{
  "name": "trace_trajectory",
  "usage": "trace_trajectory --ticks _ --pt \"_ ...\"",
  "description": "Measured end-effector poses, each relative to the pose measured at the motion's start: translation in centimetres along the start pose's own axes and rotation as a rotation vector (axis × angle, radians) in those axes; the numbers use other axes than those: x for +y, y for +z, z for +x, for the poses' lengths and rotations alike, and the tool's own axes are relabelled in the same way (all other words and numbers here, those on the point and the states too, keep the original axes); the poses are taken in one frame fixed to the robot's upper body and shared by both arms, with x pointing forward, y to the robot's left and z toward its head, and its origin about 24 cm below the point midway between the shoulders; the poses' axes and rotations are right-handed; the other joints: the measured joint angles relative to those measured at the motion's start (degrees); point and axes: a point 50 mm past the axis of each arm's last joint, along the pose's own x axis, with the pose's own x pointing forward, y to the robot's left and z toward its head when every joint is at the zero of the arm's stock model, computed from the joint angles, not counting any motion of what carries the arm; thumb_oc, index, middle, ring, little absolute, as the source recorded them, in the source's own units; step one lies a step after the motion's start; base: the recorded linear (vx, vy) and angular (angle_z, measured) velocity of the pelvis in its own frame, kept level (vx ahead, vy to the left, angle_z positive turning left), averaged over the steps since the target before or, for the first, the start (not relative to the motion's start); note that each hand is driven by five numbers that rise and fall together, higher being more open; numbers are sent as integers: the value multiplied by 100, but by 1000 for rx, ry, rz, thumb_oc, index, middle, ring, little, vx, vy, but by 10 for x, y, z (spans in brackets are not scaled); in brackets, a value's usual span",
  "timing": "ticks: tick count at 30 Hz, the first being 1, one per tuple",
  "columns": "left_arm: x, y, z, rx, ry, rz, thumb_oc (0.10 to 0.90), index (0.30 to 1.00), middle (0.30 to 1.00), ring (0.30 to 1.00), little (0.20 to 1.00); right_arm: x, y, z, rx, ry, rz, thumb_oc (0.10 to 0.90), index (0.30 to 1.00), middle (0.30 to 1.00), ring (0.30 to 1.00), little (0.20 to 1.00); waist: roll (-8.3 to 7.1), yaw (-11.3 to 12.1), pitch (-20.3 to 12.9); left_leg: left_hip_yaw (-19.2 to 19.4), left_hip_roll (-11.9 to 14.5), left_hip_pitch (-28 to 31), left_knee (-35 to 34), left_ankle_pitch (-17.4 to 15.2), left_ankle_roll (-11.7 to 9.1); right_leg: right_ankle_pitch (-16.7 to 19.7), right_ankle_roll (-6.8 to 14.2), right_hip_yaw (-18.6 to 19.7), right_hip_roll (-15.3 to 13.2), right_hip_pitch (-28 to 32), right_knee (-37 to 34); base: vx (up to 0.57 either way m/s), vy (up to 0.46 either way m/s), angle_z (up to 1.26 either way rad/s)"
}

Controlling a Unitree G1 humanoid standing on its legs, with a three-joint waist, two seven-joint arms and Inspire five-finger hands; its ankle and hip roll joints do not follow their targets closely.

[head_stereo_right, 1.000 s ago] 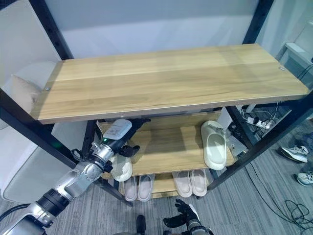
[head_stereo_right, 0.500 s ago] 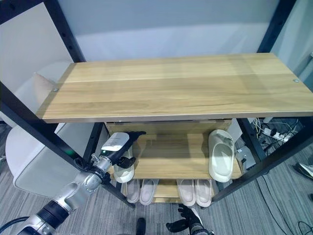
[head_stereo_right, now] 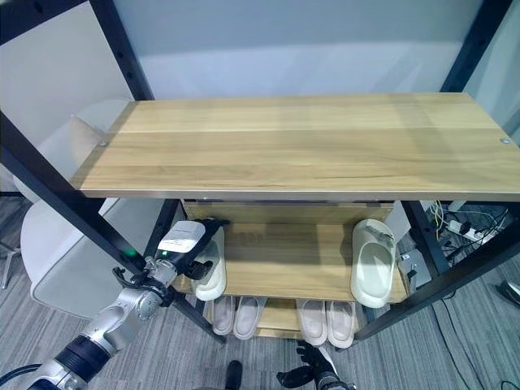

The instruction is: Arrange the slippers neatly on the shoe rack.

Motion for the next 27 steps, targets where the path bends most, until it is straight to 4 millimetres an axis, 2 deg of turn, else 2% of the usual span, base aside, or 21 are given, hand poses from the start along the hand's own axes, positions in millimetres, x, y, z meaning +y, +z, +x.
trace_trajectory --ticks 9,14,15,16,17,21,24,27 --pt "-4 -4 -1 17 10 44 800 900 900 900 900 0 -3 -1 7 -7 0 800 900 900 900 900 27 -68 -17 47 6 -10 0 -23 -4 3 -5 39 -5 -29 -2 47 8 -3" --pt "-13 -7 0 27 -4 108 800 900 900 900 900 -2 -2 -1 1 -16 -25 800 900 900 900 900 46 -128 -64 105 11 -45 0 -33 -1 5 -3 112 -13 -95 18 43 15 -6" --pt "-16 -7 1 21 -14 120 596 594 594 594 594 -3 -4 -2 4 -17 -40 800 900 900 900 900 56 -128 -146 127 17 -107 0 -33 -1 10 5 136 -13 -177 37 31 14 -8" --pt "-17 -7 1 21 -17 122 596 594 594 594 594 -4 -4 -2 4 -19 -42 800 900 900 900 900 60 -127 -150 136 19 -108 0 -33 -1 13 9 153 -13 -186 45 35 18 -10" --pt "-17 -7 1 22 -16 124 400 300 300 300 300 -5 -4 -2 5 -21 -43 800 900 900 900 900 63 -128 -154 151 24 -108 0 -33 -1 17 16 177 -13 -195 50 20 8 -12" --pt "-26 -4 11 29 7 156 400 300 300 300 300 -11 -8 -4 14 -36 -57 800 900 900 900 900 74 -123 -209 204 32 -110 -2 -88 -50 -4 73 216 -18 -229 51 38 15 -5" --pt "-33 0 17 49 24 172 400 300 300 300 300 -10 -11 -5 21 -37 -61 800 900 900 900 900 5 -126 -409 279 49 -172 -22 -118 -17 -7 70 285 -18 -354 127 18 9 -13" --pt "-31 5 28 10 0 228 400 300 300 300 300 -10 -14 -7 28 -42 -66 800 900 900 900 900 -12 -158 -476 340 57 -213 -22 -117 -17 5 86 344 -22 -431 169 9 6 -14"
